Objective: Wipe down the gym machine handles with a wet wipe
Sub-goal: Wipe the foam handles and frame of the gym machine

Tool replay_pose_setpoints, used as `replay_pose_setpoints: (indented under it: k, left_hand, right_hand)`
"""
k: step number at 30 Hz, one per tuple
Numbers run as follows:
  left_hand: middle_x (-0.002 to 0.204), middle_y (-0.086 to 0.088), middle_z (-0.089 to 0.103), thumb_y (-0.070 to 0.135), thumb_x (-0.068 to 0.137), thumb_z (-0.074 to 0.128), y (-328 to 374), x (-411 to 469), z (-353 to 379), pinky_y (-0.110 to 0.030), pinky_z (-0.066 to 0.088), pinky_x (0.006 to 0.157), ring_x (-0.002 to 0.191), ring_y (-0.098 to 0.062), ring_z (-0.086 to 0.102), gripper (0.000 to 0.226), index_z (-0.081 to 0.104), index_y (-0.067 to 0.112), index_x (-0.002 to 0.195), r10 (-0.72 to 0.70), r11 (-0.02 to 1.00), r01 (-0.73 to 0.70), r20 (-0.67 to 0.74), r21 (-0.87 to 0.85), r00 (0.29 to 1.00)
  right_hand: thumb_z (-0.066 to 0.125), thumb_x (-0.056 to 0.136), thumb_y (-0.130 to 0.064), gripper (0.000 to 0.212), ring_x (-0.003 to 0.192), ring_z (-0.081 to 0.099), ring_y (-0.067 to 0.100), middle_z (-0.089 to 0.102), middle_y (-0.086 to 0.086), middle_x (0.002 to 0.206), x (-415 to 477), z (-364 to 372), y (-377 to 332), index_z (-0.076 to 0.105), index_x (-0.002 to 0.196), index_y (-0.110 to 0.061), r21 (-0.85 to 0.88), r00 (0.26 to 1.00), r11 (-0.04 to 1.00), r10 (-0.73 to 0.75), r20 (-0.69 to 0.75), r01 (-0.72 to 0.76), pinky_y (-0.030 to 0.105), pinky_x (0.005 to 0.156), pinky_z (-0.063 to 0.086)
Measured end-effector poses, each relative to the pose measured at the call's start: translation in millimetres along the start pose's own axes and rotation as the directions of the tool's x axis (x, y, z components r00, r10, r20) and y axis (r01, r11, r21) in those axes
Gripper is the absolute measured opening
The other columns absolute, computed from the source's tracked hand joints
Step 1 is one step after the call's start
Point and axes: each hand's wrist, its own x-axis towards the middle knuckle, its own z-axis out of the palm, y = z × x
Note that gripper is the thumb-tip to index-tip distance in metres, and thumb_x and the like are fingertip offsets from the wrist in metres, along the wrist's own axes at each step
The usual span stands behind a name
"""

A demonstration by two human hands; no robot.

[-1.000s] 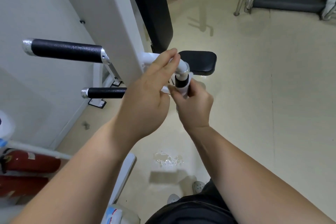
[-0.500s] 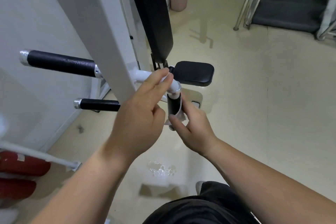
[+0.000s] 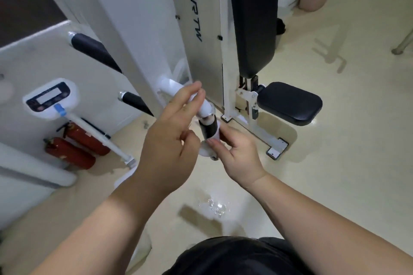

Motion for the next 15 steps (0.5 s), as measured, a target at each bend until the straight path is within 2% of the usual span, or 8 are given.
replay_pose_setpoints:
  k: [3, 5, 6, 7, 9, 11, 15]
  left_hand:
    - [0.151, 0.029, 0.038, -0.001, 0.086, 0.050, 10.3, -2.7, 14.8, -0.039, 0.055, 0.072, 0.070, -0.017, 0.062, 0.063, 0.052, 0.028, 0.141, -0.060, 0.998, 0.061, -0.126, 0.007, 0.990]
    - [0.152, 0.020, 0.043, 0.002, 0.092, 0.053, 17.1, -5.1, 21.5, -0.031, 0.054, 0.068, 0.081, -0.023, 0.066, 0.052, 0.054, 0.024, 0.140, -0.117, 0.992, 0.106, -0.185, -0.067, 0.976]
    - [0.152, 0.016, 0.045, 0.004, 0.093, 0.053, 20.8, -5.6, 23.6, -0.025, 0.052, 0.065, 0.082, -0.021, 0.067, 0.048, 0.055, 0.022, 0.138, -0.141, 0.988, 0.124, -0.209, -0.093, 0.968]
    - [0.151, 0.013, 0.046, 0.005, 0.094, 0.054, 24.4, -6.2, 25.3, -0.024, 0.051, 0.060, 0.076, -0.017, 0.066, 0.045, 0.056, 0.022, 0.136, -0.156, 0.985, 0.135, -0.230, -0.105, 0.961]
    - [0.149, 0.013, 0.049, 0.005, 0.093, 0.057, 30.8, -6.2, 27.3, -0.033, 0.053, 0.053, 0.060, -0.021, 0.061, 0.043, 0.058, 0.023, 0.133, -0.178, 0.982, 0.155, -0.262, -0.106, 0.948]
    - [0.148, 0.018, 0.049, 0.005, 0.092, 0.058, 36.3, -5.9, 28.1, -0.035, 0.054, 0.052, 0.053, -0.022, 0.058, 0.045, 0.059, 0.027, 0.130, -0.232, 0.972, 0.209, -0.281, -0.109, 0.931]
    - [0.147, 0.025, 0.047, 0.005, 0.091, 0.062, 41.1, -6.7, 24.7, -0.026, 0.054, 0.057, 0.052, -0.025, 0.056, 0.046, 0.060, 0.031, 0.130, -0.299, 0.954, 0.290, -0.292, -0.075, 0.908]
  right_hand:
    - [0.058, 0.095, -0.039, 0.023, 0.084, 0.065, 0.023, 0.069, -0.005, 0.084, 6.7, -11.6, 10.8, 0.066, 0.115, -0.034, 0.004, 0.986, 1.000, -0.009, 0.168, 0.008, 0.043, 0.079, 0.055]
    - [0.059, 0.094, -0.036, 0.030, 0.075, 0.064, 0.014, 0.065, -0.014, 0.078, 17.2, -21.8, -2.7, 0.066, 0.123, -0.033, 0.027, 0.970, 0.995, -0.095, 0.222, 0.091, 0.035, 0.075, 0.053]
    - [0.060, 0.094, -0.033, 0.035, 0.071, 0.062, 0.004, 0.062, -0.023, 0.075, 23.0, -25.9, -12.2, 0.066, 0.128, -0.029, 0.057, 0.962, 0.988, -0.152, 0.225, 0.143, 0.031, 0.073, 0.053]
    - [0.061, 0.094, -0.030, 0.035, 0.069, 0.059, -0.006, 0.059, -0.031, 0.072, 28.7, -27.9, -18.6, 0.067, 0.128, -0.024, 0.088, 0.955, 0.978, -0.202, 0.219, 0.187, 0.025, 0.071, 0.050]
    - [0.062, 0.095, -0.029, 0.033, 0.063, 0.054, -0.010, 0.056, -0.037, 0.067, 33.4, -27.4, -21.9, 0.070, 0.124, -0.017, 0.125, 0.947, 0.964, -0.256, 0.193, 0.235, 0.018, 0.067, 0.044]
    - [0.059, 0.094, -0.036, 0.042, 0.063, 0.054, -0.004, 0.058, -0.028, 0.070, 26.4, -23.1, -16.6, 0.067, 0.131, -0.018, 0.129, 0.947, 0.960, -0.269, 0.173, 0.249, 0.023, 0.066, 0.048]
    - [0.055, 0.091, -0.045, 0.052, 0.077, 0.059, 0.013, 0.073, 0.000, 0.084, 6.2, -14.1, 6.9, 0.066, 0.134, -0.019, 0.084, 0.964, 0.980, -0.196, 0.179, 0.183, 0.031, 0.074, 0.051]
